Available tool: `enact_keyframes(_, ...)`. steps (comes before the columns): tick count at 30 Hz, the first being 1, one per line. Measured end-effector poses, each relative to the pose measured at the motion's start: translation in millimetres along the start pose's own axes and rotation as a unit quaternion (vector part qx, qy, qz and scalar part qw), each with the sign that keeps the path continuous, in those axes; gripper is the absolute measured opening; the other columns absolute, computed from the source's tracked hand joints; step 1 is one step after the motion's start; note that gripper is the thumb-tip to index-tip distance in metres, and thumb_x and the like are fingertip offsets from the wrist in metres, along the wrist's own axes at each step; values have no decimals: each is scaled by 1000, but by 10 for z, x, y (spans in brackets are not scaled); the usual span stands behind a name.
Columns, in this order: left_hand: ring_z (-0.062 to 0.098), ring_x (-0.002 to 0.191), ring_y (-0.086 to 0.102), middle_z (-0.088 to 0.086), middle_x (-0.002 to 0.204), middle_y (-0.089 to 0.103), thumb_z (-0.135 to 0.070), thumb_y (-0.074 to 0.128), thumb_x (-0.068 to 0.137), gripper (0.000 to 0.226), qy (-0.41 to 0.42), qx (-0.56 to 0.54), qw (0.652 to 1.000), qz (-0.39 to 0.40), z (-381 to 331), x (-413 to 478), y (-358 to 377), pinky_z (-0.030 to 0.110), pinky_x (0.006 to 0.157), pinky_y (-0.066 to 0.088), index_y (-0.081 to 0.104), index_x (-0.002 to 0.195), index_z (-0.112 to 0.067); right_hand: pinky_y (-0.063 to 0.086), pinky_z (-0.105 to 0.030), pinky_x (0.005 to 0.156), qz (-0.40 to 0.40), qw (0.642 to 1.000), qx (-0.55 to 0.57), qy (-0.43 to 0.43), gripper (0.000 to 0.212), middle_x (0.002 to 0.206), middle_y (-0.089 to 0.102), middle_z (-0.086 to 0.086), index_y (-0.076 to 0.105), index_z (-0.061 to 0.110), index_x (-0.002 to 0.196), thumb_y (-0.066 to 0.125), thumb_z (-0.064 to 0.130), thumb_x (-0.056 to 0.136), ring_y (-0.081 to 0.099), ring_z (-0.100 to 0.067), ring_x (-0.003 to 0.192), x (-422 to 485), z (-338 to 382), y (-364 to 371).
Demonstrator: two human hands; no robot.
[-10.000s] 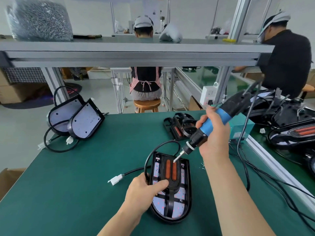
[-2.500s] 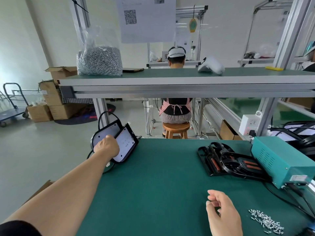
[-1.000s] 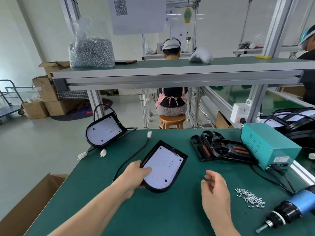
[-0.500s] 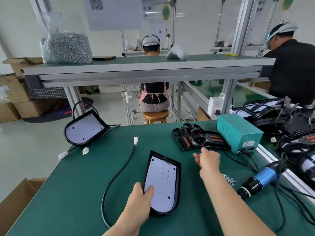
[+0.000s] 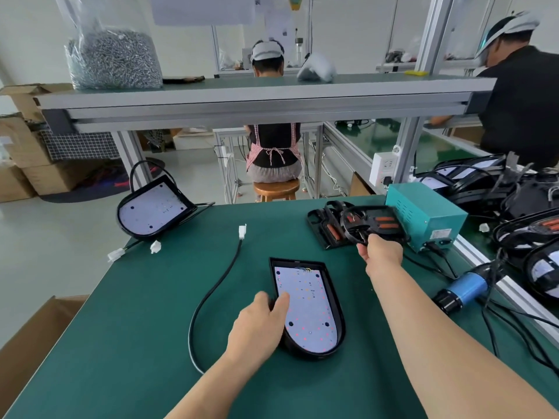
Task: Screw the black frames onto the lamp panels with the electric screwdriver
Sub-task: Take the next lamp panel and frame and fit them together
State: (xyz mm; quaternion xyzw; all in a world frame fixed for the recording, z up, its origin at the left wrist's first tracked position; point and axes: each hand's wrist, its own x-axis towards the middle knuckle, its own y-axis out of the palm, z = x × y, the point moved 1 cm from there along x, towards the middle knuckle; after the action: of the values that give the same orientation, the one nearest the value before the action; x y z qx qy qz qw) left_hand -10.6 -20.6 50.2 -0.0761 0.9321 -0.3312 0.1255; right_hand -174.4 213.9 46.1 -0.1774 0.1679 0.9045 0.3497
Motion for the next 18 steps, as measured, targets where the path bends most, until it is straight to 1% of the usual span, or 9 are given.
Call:
enact_keyframes(2,17,79,59,-2,83,62,-54,44,96,38,17,-19,1000,-7,-34,51,28,33,70,47,47,104,-17,43,-16,36,6,1000,1,-13,6,89,62,-7,54,1,102,55,6,98,60,-10,40,-73,33,-41)
enact_keyframes(4,12,79,57,-2,87,61,-47,46,99,35,28,-59,998,-7,-78,94,68,32,66,42,43,117,-18,46,-18,38,22,999,10,-26,7,83,61,-9,54,0,103,54,4,97,61,-13,46,-196,59,-89)
enact_keyframes(6,12,78,54,-2,89,58,-43,45,101,32,27,-90,996,-11,-106,120,114,33,67,42,43,117,-15,49,-20,43,62,997,-1,-47,3,84,62,-12,52,2,95,53,2,97,61,-16,52,-369,47,-167)
enact_keyframes(9,12,80,54,-4,86,58,-44,39,102,28,24,-109,994,-9,-102,120,189,31,67,40,46,112,-19,46,-26,49,139,976,-117,-118,9,77,61,-11,53,7,91,49,-1,95,58,-13,45,-674,-49,-363)
enact_keyframes(11,16,75,51,-4,78,55,-44,36,101,28,26,-113,993,-21,-91,97,230,32,65,38,44,96,-17,43,-27,47,183,944,-211,-176,16,69,61,-9,61,8,91,48,-2,93,53,-12,39,-874,-114,-526)
enact_keyframes(13,23,73,48,1,73,52,-40,34,101,32,30,-125,991,-37,-75,66,259,36,67,37,42,88,-13,40,-29,49,216,906,-287,-224,25,64,61,-4,69,15,96,51,-1,91,51,-12,39,-1042,-168,-684)
enact_keyframes(14,24,75,49,1,74,53,-39,33,102,31,33,-132,990,-43,-66,51,277,37,69,38,43,85,-14,39,-28,51,230,883,-327,-247,27,61,60,-3,72,17,96,52,0,91,50,-13,41,-1112,-194,-761)
enact_keyframes(16,18,77,53,-1,76,57,-40,31,103,31,45,-137,988,-53,-34,15,313,40,76,41,43,81,-21,40,-34,56,248,834,-400,-288,20,60,55,-7,72,9,95,54,3,89,46,-20,52,-1216,-243,-878)
enact_keyframes(18,15,79,54,-6,76,58,-41,29,103,31,49,-145,986,-60,-9,-16,343,43,83,44,44,79,-27,46,-43,67,252,796,-451,-315,16,70,54,-19,66,-4,96,54,5,90,46,-30,64,-1277,-272,-948)
